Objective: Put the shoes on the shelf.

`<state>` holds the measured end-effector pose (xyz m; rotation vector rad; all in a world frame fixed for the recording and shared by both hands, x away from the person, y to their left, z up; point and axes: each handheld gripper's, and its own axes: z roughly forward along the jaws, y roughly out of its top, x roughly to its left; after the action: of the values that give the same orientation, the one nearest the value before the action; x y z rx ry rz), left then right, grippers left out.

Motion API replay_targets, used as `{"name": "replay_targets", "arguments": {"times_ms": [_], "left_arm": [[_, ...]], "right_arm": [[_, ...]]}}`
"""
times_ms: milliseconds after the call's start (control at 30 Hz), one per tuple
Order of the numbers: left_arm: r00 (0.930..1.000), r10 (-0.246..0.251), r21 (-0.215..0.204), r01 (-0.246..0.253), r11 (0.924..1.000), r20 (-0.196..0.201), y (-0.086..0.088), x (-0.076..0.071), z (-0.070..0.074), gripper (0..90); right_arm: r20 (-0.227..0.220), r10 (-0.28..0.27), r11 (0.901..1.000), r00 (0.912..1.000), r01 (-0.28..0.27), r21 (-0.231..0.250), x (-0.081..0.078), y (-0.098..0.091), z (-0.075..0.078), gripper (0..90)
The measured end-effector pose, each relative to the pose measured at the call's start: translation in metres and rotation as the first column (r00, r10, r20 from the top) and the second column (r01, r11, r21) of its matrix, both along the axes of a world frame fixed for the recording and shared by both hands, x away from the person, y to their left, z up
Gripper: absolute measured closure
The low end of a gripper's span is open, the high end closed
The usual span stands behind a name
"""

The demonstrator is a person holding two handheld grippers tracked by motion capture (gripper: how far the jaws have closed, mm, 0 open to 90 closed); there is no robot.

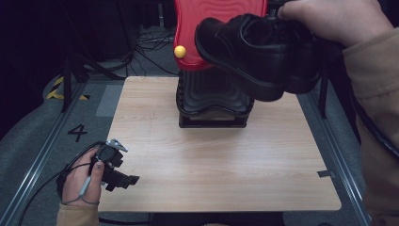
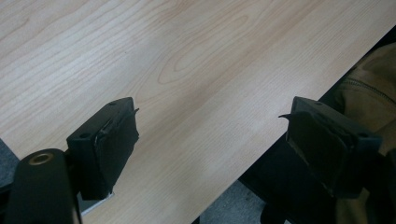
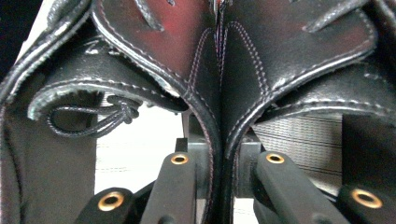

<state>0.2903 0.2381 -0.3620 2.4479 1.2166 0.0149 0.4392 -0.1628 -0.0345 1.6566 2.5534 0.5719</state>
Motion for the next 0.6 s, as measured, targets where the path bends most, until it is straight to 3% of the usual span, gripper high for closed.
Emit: {"name": "replay_targets", "arguments": {"times_ms": [133,167,233,433,600], "left_arm": [[1.0000,-0.007,-0.002,0.007,1.0000,0.003,0.000,-0.002,0.001,16.9],[1.0000,-0.006,-0.002,0.006,1.0000,0.004,0.000,-0.002,0.001,17.0],[1.0000,0.001,-0.004,-0.001,1.0000,0.005,0.001,-0.003,0.001,17.0],[1.0000,0.002,-0.010,-0.002,1.0000,0.006,0.003,-0.002,0.001,16.9],[1.0000,0.003,-0.015,-0.003,0.9999,-0.007,0.007,-0.002,-0.001,16.9]], "right_arm": [[0.019,-0.025,0.9996,0.9995,0.025,0.015,0.019,0.007,0.008,82.2],[0.041,-0.039,0.9990,0.9984,0.038,0.022,0.026,0.011,0.010,82.1],[0.053,-0.044,0.9987,0.9976,0.043,0.027,0.029,0.013,0.011,82.1],[0.089,-0.082,0.9937,0.9926,0.075,0.084,0.053,0.025,0.013,82.1],[0.149,-0.130,0.9874,0.9803,0.115,0.109,0.067,0.030,0.012,82.1]]}}
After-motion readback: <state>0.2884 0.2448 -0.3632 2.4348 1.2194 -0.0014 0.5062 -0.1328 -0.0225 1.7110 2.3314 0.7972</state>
